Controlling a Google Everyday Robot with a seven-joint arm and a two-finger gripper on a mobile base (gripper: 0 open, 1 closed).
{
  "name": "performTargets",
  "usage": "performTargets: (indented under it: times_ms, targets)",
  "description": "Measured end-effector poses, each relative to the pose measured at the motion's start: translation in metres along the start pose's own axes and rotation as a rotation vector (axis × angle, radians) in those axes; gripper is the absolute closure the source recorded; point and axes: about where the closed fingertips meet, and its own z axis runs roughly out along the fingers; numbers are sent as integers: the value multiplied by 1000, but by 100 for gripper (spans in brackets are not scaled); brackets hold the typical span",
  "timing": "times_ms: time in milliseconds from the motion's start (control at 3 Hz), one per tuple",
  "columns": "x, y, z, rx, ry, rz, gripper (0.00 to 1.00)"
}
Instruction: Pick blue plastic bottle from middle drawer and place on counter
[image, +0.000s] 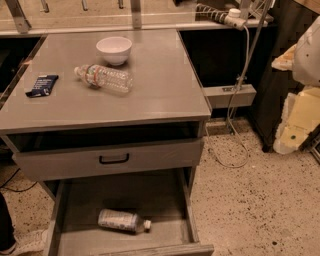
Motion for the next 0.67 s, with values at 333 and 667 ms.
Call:
performTargets:
  times_ms: [333, 667]
  targets:
    - [0, 0, 0, 0, 0, 0, 0]
    - [-3, 13, 8, 10, -2, -1, 0]
